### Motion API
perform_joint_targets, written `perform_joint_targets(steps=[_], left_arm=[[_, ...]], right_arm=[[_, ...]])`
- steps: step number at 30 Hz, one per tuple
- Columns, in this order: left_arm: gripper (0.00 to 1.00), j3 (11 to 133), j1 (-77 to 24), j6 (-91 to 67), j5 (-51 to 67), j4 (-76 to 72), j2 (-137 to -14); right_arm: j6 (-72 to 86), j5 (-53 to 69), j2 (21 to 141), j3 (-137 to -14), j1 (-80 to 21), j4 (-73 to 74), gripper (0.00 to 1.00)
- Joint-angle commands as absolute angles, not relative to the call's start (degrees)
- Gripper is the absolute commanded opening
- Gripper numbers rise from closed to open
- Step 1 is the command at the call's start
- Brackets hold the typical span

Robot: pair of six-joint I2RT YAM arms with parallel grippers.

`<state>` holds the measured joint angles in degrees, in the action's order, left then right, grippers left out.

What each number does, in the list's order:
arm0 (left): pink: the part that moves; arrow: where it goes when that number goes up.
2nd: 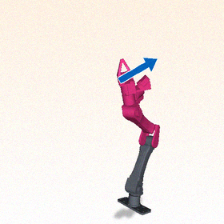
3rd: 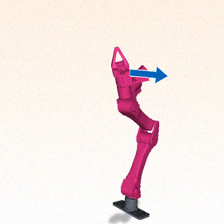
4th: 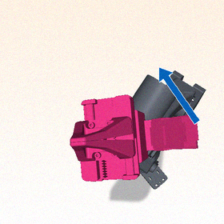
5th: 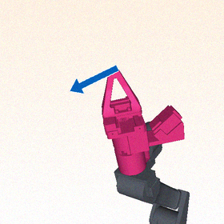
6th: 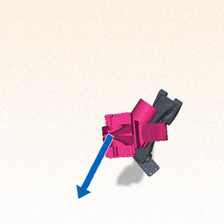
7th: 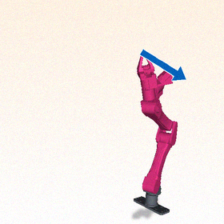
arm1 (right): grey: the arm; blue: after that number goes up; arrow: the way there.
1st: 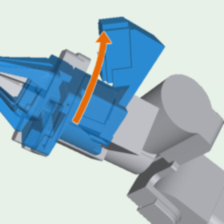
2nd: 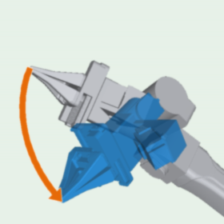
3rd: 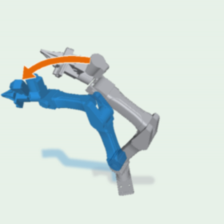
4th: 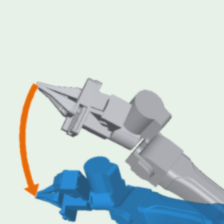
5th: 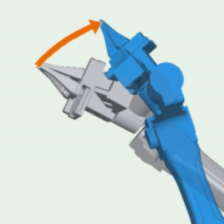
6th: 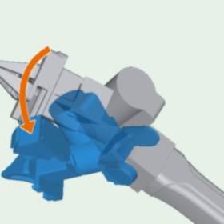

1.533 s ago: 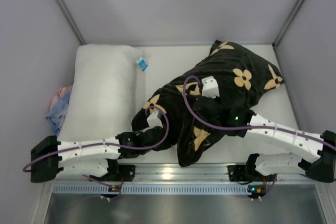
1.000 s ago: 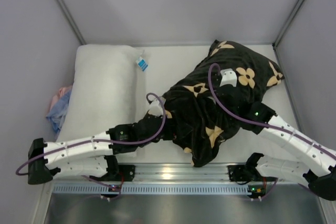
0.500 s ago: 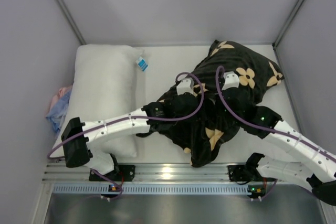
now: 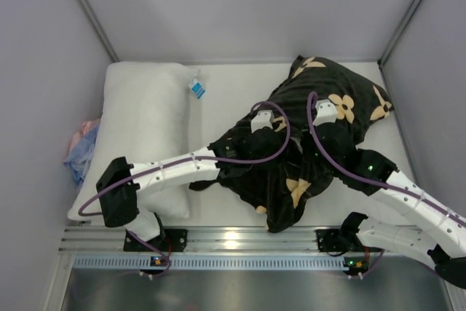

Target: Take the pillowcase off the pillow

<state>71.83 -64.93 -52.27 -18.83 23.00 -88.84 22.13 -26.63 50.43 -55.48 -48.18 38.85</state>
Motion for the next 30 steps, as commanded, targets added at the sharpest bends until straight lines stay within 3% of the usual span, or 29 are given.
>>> perform_joint_targets(steps=[1, 2, 9, 16, 21, 25, 30], left_arm=[[0.21, 73.74, -63.99, -50.89, -15.21, 20.48, -92.37], [0.00, 73.57, -63.90, -51.24, -15.03, 20.39, -92.46], [0.00, 66.46, -64.25, -53.00, -15.82, 18.90, -80.27], [0.00, 50.30, -64.69, -57.29, -18.19, 18.89, -51.48], [0.00, 36.86, -64.69, -65.20, -23.72, 32.56, -31.94], [0.00, 28.76, -64.69, -71.88, -21.37, 35.60, -16.65], [0.00, 22.60, -64.69, -74.79, -13.82, 32.09, -18.71]], right_arm=[[22.50, -27.16, 51.15, -55.37, -47.64, 37.35, 0.00], [22.50, -27.16, 51.50, -55.28, -47.64, 37.44, 0.00], [22.94, -27.95, 54.57, -54.23, -47.72, 36.13, 0.00], [23.38, -30.94, 59.85, -54.40, -45.71, 35.42, 0.00], [22.41, -30.24, 61.52, -55.55, -40.19, 35.07, 0.00], [21.45, -27.43, 61.44, -54.67, -36.22, 34.02, 0.00], [22.41, -23.56, 62.14, -50.81, -35.16, 32.43, 0.00]])
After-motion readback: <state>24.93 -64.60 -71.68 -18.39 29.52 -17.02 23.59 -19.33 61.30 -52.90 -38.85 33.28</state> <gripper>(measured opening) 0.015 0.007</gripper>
